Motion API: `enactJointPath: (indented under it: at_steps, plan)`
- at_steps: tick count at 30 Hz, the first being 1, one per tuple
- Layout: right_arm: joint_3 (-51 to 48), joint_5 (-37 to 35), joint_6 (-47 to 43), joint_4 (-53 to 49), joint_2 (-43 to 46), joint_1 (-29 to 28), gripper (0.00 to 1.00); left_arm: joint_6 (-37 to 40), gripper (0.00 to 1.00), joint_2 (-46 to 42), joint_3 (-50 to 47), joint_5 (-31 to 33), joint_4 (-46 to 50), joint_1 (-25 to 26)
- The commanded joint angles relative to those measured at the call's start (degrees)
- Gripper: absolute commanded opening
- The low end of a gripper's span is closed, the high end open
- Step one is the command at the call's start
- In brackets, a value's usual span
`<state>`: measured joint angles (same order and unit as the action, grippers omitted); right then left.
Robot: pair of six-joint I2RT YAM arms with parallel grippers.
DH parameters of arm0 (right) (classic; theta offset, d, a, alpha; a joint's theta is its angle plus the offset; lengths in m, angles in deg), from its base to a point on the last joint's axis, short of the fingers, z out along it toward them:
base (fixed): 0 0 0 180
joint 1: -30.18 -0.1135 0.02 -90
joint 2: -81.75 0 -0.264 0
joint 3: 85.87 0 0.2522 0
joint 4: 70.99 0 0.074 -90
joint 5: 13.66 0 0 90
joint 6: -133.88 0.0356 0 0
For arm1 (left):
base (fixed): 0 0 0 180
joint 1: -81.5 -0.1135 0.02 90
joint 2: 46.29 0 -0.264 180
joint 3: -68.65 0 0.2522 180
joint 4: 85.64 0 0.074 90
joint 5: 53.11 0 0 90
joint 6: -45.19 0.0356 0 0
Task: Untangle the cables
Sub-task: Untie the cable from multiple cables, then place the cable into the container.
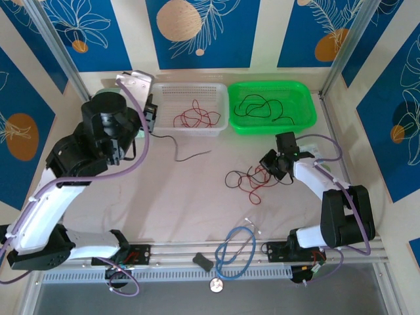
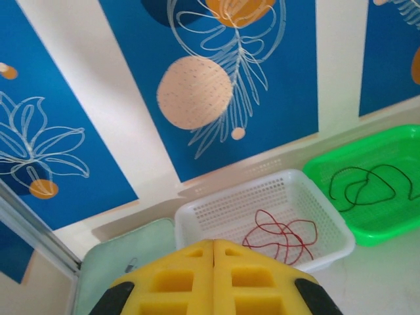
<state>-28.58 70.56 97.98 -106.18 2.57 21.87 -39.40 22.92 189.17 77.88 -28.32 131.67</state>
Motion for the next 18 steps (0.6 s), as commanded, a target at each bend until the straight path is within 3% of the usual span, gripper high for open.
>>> enactJointPath:
  at_steps: [1,6,8,13,18]
  plan:
    - [-1.4,-2.5,-1.64,-1.64,1.04,1.21,0.0,2.71,0.0,-3.34,-0.27,4.23,-3.15,0.33]
    - [-1.1,-0.04,-2.19,-1.29,1.19,1.54,0.0,2.72,0.0,-3.61,-1.02,2.84,-3.71,0.3]
    - [-0.37,1.21,-2.53,-1.78,1.87,1.4,0.06,2.37,0.0,-2.85,-1.12,1.26,-4.07,0.28]
    - [1.98,2.28,-4.04,-5.31,6.52,0.98,0.32,3.04,0.0,1.18,0.23,-3.61,-7.17,0.31]
    - [3.13,1.79,-5.88,-9.16,14.48,0.75,0.6,4.1,0.0,4.76,0.64,-4.3,-15.82,0.28]
